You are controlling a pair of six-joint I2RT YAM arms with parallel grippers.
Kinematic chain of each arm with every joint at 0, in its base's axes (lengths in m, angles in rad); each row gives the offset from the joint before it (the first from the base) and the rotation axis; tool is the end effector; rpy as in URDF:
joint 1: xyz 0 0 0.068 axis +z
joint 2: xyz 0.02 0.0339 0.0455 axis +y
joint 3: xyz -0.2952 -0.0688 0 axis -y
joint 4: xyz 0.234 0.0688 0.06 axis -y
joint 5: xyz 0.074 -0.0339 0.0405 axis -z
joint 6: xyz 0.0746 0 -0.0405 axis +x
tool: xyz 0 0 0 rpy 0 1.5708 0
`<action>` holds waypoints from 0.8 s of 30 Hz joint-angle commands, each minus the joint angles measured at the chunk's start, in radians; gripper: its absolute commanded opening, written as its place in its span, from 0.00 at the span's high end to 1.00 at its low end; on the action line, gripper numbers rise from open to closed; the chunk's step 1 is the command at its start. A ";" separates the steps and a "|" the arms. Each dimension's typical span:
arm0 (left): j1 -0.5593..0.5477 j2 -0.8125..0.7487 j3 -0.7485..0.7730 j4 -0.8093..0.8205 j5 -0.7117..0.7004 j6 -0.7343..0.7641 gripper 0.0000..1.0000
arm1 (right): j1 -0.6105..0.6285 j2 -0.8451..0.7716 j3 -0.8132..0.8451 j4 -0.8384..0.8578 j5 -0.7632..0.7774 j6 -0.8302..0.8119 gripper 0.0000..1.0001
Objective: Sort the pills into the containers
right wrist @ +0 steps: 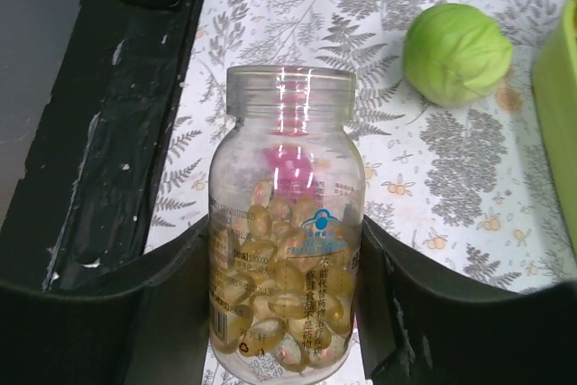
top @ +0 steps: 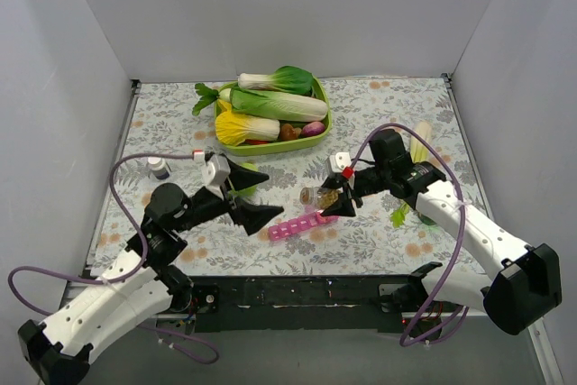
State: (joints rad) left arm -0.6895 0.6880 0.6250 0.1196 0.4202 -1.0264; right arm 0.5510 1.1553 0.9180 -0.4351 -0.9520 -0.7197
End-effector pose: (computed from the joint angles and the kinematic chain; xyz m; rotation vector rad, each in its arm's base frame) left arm 0.1127 -0.1324 0.3541 0.0951 1.7756 -1.6305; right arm 0.1677 0.1744 0.3138 -1.5929 1.3196 0.9497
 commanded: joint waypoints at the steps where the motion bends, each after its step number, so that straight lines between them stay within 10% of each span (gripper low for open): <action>1: -0.002 -0.077 -0.142 0.057 0.250 0.440 0.02 | -0.002 -0.016 -0.019 -0.085 -0.093 -0.141 0.99; 24: -0.185 0.303 0.005 0.150 0.181 0.522 0.25 | 0.001 0.007 -0.053 -0.063 -0.136 -0.135 0.99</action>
State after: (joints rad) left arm -0.8539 0.9718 0.5953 0.2329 0.6571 -0.4934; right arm 0.5510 1.1667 0.8692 -0.5232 -1.0546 -0.8528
